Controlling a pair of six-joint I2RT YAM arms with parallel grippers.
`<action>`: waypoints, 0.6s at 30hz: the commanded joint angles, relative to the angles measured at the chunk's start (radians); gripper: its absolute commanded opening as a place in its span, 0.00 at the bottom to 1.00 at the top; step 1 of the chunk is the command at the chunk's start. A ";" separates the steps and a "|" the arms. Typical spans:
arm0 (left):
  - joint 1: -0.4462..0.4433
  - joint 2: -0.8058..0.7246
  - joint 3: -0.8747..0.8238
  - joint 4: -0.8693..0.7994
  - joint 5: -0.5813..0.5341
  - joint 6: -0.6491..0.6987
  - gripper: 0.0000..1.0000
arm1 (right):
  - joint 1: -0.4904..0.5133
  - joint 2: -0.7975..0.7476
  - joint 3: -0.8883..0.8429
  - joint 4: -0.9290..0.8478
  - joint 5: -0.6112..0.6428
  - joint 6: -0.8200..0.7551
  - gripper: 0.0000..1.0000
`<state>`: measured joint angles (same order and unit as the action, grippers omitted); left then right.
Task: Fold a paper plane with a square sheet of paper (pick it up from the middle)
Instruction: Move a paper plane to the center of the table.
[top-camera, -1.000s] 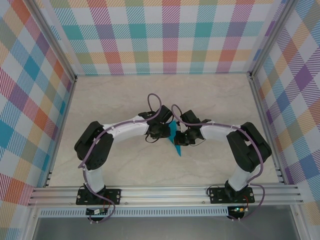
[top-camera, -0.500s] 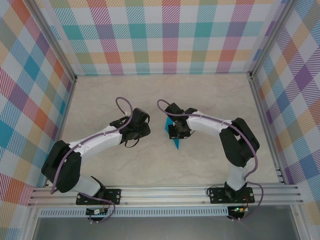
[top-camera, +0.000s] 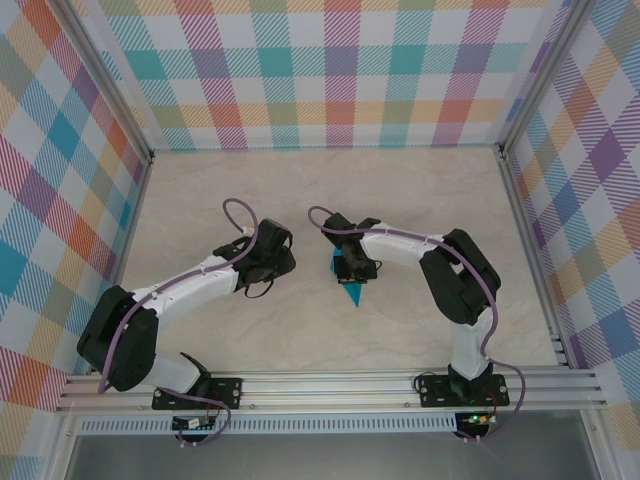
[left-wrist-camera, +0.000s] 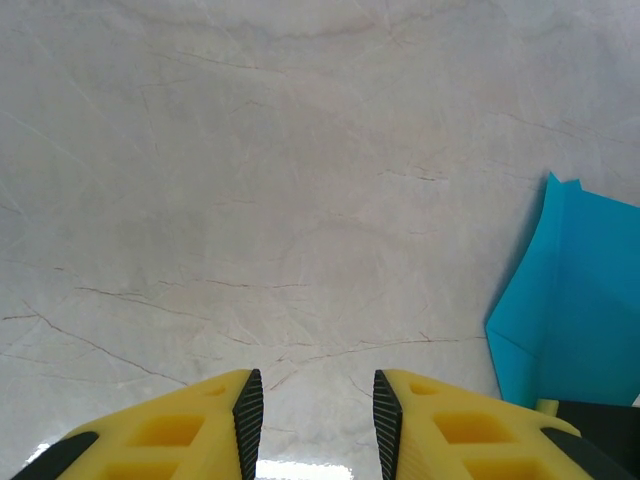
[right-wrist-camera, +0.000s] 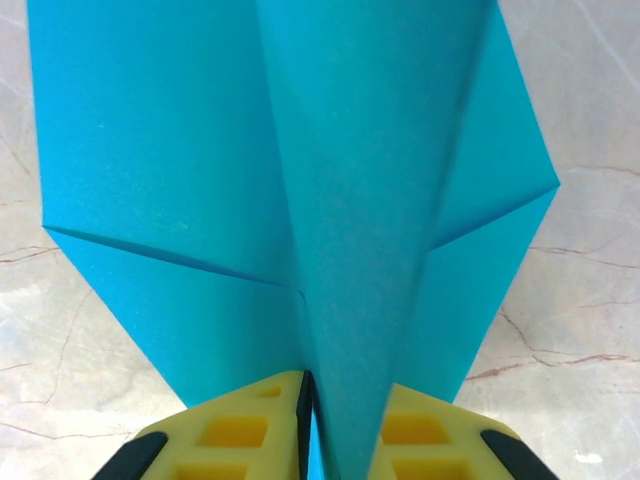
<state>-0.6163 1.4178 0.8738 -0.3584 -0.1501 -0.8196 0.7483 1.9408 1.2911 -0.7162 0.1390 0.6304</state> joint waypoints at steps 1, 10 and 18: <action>0.014 -0.004 -0.002 0.018 0.005 -0.007 0.37 | 0.010 0.034 -0.018 -0.012 0.004 0.036 0.17; 0.015 -0.003 0.005 0.006 0.006 -0.006 0.37 | 0.010 -0.025 0.002 -0.041 0.037 0.063 0.14; 0.015 -0.013 0.013 -0.006 -0.008 -0.002 0.37 | 0.016 -0.006 0.052 -0.034 0.041 0.075 0.15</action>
<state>-0.6159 1.4181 0.8738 -0.3595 -0.1436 -0.8192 0.7551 1.9347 1.3121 -0.7345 0.1654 0.6777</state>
